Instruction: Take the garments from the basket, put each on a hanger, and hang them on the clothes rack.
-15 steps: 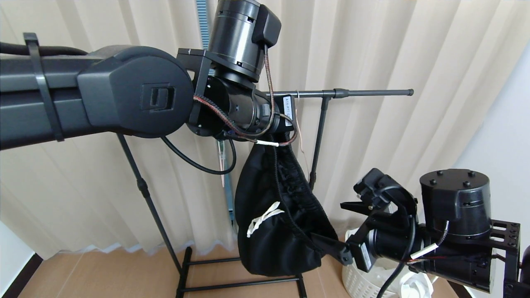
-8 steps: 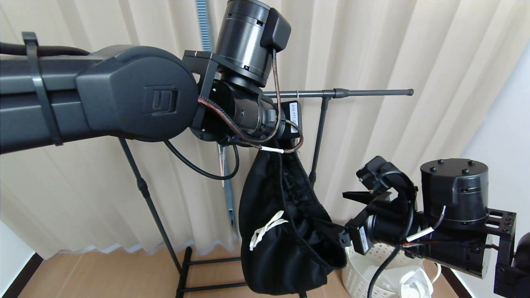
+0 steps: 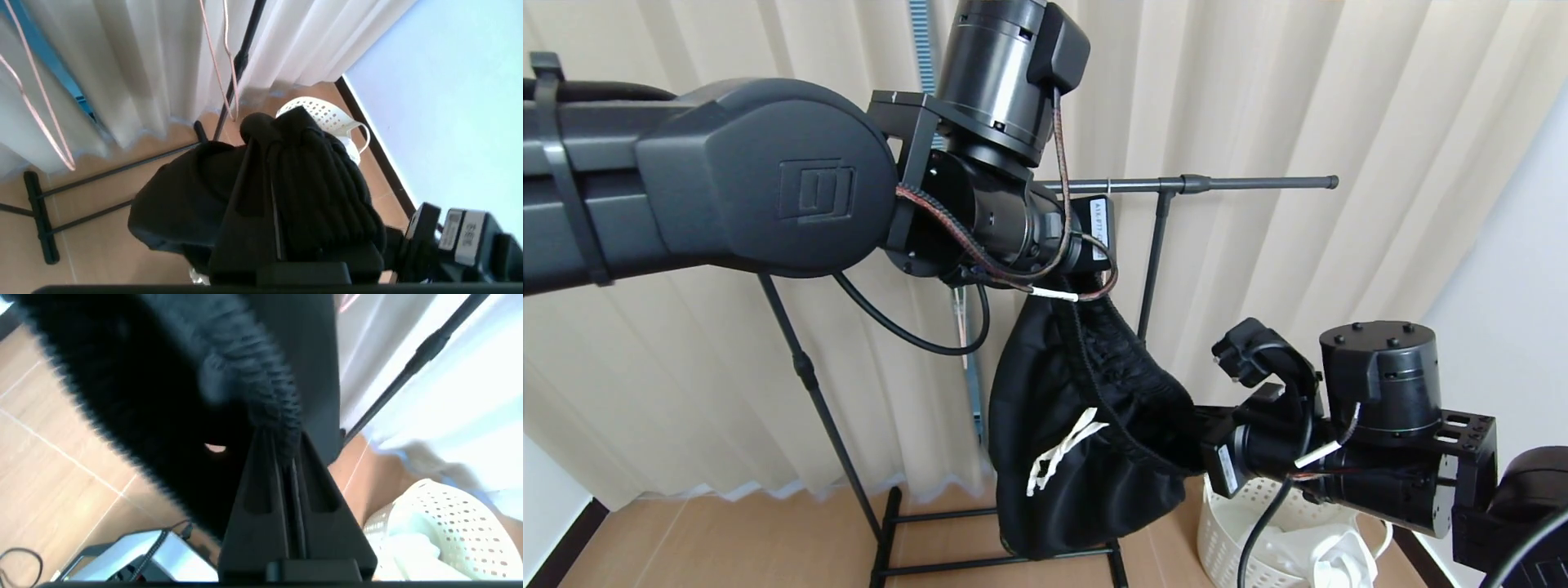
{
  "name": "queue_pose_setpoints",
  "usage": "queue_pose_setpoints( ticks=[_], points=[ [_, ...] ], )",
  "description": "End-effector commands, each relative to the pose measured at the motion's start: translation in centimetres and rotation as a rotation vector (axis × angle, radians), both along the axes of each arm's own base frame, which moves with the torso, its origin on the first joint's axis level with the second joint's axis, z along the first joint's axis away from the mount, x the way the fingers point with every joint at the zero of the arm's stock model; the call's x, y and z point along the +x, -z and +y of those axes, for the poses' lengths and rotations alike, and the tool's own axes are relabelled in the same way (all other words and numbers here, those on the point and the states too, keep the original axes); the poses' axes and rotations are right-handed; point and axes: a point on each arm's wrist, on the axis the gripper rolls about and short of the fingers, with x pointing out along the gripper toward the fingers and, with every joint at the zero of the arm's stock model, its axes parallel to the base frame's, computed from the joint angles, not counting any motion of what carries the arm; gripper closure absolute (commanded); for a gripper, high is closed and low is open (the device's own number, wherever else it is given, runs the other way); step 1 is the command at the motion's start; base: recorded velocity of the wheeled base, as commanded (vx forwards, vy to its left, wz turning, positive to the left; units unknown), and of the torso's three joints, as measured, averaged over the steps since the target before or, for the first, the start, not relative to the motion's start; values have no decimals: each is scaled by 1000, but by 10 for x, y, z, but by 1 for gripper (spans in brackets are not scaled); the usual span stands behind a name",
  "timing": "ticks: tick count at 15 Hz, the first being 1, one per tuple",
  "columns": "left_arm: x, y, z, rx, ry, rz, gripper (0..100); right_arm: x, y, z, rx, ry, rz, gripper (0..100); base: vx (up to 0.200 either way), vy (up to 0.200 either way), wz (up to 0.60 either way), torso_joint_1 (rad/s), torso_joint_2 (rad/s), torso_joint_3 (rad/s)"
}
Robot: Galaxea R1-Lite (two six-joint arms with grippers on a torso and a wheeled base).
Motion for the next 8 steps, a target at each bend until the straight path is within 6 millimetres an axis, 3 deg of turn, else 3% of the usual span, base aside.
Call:
queue_pose_setpoints(
  ticks=[1, 4, 8],
  points=[
    [-7, 0, 8, 10, 0, 11, 100, 13, -4, -13, 14, 61, -21, 100, 0, 0, 0, 0, 0, 0],
    [-13, 23, 17, 74, -1, 79, 100, 27, -23, -35, 52, 148, -86, 100, 0, 0, 0, 0, 0, 0],
    [-19, 65, 22, 181, 0, 185, 100, 17, -48, -41, 108, 165, -155, 100, 0, 0, 0, 0, 0, 0]
  ],
)
